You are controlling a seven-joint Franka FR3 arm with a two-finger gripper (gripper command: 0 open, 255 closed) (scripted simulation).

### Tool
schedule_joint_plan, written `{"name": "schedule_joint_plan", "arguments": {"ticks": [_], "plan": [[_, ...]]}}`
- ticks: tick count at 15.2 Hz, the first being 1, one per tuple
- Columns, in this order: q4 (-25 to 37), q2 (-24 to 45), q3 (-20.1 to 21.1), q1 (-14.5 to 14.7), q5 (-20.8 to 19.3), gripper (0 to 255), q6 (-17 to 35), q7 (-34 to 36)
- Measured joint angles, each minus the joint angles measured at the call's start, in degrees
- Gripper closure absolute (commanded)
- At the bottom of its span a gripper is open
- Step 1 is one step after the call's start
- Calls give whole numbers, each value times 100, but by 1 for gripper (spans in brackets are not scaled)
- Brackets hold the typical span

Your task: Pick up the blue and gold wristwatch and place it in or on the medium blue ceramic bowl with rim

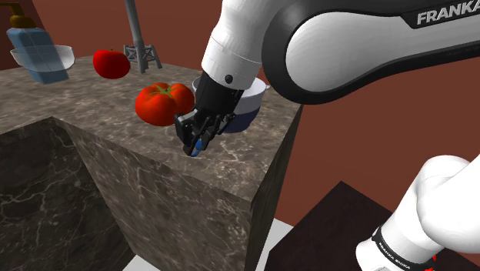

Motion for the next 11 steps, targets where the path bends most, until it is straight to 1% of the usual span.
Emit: {"name": "schedule_joint_plan", "arguments": {"ticks": [6,11], "plan": [[0,0,0,0,0,255,0,0],[252,-52,-47,-9,-9,255,-299,9]]}}
